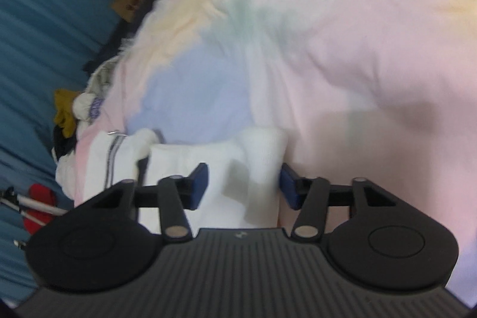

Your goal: Fold clothes

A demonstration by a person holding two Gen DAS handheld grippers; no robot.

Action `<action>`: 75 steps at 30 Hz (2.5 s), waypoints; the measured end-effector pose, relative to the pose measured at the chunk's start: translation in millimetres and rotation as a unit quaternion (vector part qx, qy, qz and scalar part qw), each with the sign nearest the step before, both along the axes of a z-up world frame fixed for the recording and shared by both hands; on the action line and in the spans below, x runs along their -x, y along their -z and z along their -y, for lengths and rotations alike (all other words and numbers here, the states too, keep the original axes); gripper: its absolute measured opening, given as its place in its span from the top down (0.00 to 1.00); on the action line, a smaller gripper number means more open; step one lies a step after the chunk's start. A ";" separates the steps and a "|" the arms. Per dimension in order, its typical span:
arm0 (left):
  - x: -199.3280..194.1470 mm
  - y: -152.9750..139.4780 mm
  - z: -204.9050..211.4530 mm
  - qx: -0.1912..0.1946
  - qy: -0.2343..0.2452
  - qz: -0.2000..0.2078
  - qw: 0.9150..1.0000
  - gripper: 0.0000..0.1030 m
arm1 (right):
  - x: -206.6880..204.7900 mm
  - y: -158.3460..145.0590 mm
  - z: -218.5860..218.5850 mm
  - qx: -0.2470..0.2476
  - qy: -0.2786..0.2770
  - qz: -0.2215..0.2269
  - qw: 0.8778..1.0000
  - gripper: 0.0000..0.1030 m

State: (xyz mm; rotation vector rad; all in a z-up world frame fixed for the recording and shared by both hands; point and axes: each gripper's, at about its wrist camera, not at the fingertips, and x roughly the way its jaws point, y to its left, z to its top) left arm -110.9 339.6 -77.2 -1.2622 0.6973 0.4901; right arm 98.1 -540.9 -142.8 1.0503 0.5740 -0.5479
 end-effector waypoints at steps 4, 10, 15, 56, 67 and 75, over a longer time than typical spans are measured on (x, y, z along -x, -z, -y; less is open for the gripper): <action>-0.7 1.8 3.4 0.000 -0.007 0.000 1.000 0.20 | -5.0 -1.1 2.1 0.011 -0.019 -0.001 1.000 0.86; -4.3 2.2 4.5 0.000 -0.008 0.002 1.000 0.19 | -6.5 -16.1 4.5 0.050 -0.024 0.032 0.998 0.94; -11.0 -3.5 6.2 -0.014 0.001 -0.010 1.000 0.19 | 2.7 -32.8 15.0 0.060 0.005 0.100 0.993 0.94; -34.2 13.4 -0.3 0.018 0.025 0.044 0.999 0.90 | -1.2 -31.1 -4.6 0.093 -0.016 0.071 0.993 0.94; -20.9 2.1 -3.5 0.005 -0.001 0.094 0.996 0.91 | 8.3 -37.2 -6.8 0.103 -0.003 0.096 0.990 0.94; -27.9 -14.1 -4.5 -0.006 0.006 0.103 0.995 0.91 | 7.6 -37.1 -7.3 0.101 -0.011 0.098 0.990 0.94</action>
